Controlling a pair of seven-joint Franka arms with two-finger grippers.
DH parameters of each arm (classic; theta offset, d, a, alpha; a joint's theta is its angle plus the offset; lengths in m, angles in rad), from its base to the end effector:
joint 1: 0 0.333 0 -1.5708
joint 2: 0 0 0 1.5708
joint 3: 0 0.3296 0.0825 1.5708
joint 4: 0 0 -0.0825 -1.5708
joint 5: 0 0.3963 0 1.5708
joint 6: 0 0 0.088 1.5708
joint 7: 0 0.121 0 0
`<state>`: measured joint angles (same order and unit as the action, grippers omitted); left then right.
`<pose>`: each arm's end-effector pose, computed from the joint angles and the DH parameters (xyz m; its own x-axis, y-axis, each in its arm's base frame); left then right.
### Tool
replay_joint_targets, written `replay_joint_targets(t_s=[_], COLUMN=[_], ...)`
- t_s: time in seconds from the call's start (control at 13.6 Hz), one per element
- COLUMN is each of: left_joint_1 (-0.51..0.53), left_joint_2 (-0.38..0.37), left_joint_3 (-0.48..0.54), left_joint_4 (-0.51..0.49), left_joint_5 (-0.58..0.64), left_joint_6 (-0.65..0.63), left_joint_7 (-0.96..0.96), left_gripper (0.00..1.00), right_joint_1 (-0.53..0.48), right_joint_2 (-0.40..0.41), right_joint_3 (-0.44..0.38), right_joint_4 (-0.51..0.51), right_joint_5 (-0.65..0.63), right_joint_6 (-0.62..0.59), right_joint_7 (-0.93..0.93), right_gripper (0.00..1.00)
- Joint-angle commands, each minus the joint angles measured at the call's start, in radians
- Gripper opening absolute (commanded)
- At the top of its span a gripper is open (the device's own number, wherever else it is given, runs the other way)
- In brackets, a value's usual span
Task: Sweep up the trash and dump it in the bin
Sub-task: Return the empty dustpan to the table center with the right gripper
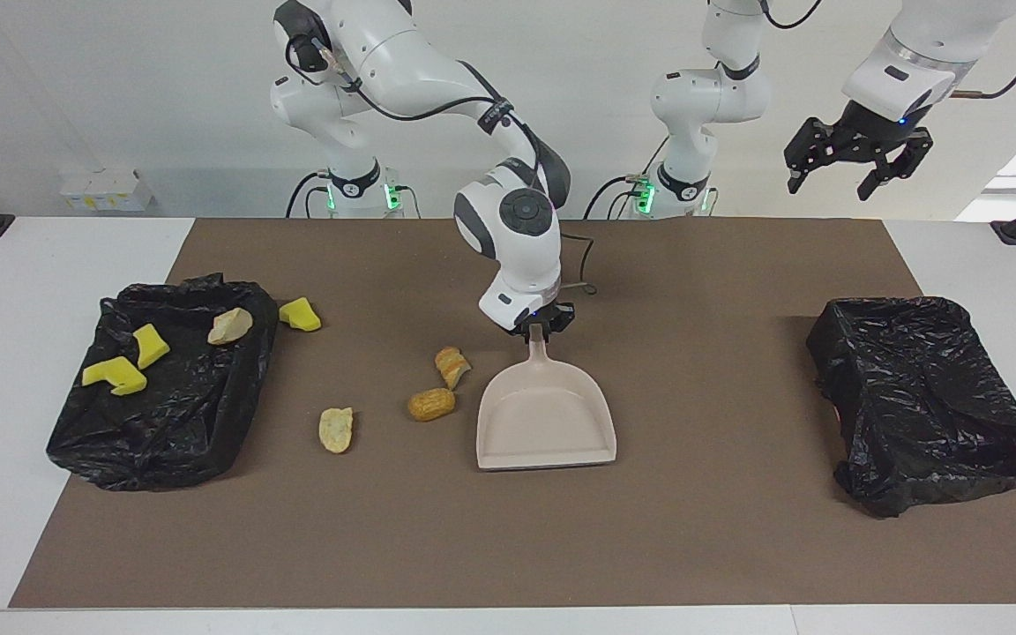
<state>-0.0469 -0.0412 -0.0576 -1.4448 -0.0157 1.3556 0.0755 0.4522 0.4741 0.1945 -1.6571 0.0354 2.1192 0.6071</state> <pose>0.5248 -0.0580 0.6879 0.9822 -0.1820 -0.0469 -0.1814 -0.9833 0.0167 0.5580 0.4059 0.3313 0.9974 0.0037 -0.0725 -0.0032 -0.9956 -0.0935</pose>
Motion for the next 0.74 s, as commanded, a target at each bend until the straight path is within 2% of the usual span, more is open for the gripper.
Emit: replay_joint_targets(t_s=[0.0, 0.07, 0.52, 0.59, 0.66], left_joint_1=[0.001, -0.001, -0.002, -0.002, -0.002], left_joint_2=[-0.023, -0.025, -0.025, -0.025, -0.025], left_joint_3=[-0.002, -0.002, -0.002, -0.002, -0.004], left_joint_4=[-0.025, -0.026, -0.028, -0.028, -0.028], left_joint_5=[0.011, 0.011, 0.011, 0.011, 0.011], left_joint_6=[0.0, 0.0, 0.004, 0.004, 0.004], left_joint_7=[-0.003, -0.003, -0.003, -0.003, -0.003], left_gripper=[1.0, 1.0, 1.0, 1.0, 1.0], right_joint_1=[-0.026, -0.038, -0.026, -0.017, -0.004], right_joint_2=[0.003, 0.003, -0.012, -0.025, -0.038], right_joint_3=[-0.001, -0.001, -0.001, 0.0, 0.002], right_joint_4=[0.022, 0.022, 0.016, 0.01, -0.006], right_joint_5=[0.017, 0.035, 0.046, 0.044, 0.043], right_joint_6=[-0.001, -0.001, -0.019, -0.025, -0.028], right_joint_7=[0.025, 0.025, 0.017, 0.02, 0.016], right_gripper=[0.14, 0.29, 0.74, 0.98, 1.0])
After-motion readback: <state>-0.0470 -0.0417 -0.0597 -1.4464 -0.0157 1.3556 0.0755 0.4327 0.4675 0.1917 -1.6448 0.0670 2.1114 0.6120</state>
